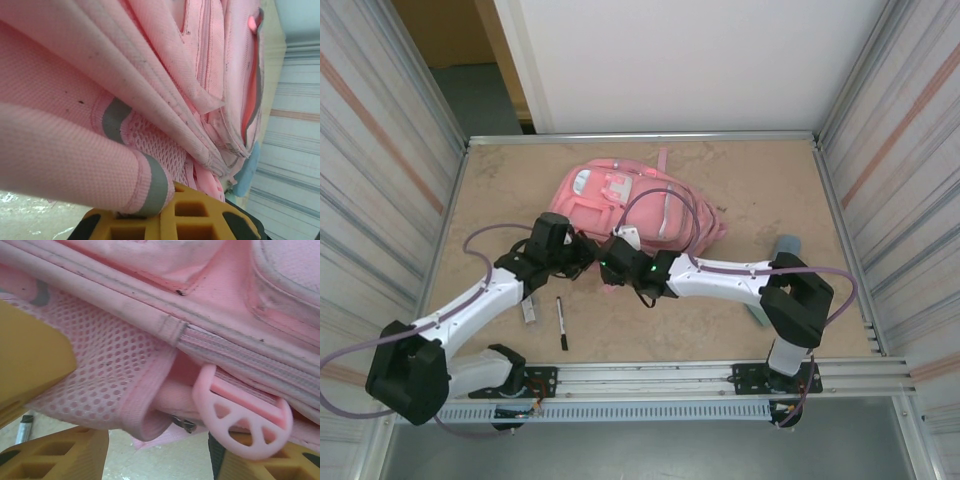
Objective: Pack books, pencil case, and school supplies into a backpack
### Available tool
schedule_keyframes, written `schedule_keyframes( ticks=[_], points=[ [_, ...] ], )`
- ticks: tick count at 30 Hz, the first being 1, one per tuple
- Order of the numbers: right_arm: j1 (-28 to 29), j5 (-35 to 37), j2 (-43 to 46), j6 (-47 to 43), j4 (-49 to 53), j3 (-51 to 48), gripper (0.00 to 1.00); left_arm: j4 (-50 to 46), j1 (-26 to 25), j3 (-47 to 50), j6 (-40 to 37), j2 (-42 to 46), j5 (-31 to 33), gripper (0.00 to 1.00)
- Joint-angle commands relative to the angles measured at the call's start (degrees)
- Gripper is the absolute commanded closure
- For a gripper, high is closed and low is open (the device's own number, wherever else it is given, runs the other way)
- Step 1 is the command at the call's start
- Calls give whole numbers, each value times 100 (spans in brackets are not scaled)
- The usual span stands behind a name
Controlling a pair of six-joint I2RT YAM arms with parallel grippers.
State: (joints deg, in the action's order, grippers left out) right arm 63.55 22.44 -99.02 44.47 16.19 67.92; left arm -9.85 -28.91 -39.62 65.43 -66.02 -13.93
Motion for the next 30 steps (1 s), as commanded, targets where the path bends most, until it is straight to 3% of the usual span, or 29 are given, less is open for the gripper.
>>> schedule_keyframes(
  ticks=[1, 6, 16, 25, 30],
  points=[
    [39, 617, 5, 385, 545, 139, 45, 87, -37, -69, 117, 423, -136, 100],
    [33, 860, -36, 701, 747, 89, 53, 35, -54, -99, 132, 497, -250, 100],
    [-80, 346, -88, 194, 466, 317, 99, 29, -98, -178, 71, 409, -433, 100],
    [-500, -826, 660, 315, 890, -461, 100, -288, 471, -145, -372, 363, -245, 100],
    [-814, -1048, 1257, 229, 1255, -978, 100, -258, 785, -25, -511, 420, -294, 100]
  ],
)
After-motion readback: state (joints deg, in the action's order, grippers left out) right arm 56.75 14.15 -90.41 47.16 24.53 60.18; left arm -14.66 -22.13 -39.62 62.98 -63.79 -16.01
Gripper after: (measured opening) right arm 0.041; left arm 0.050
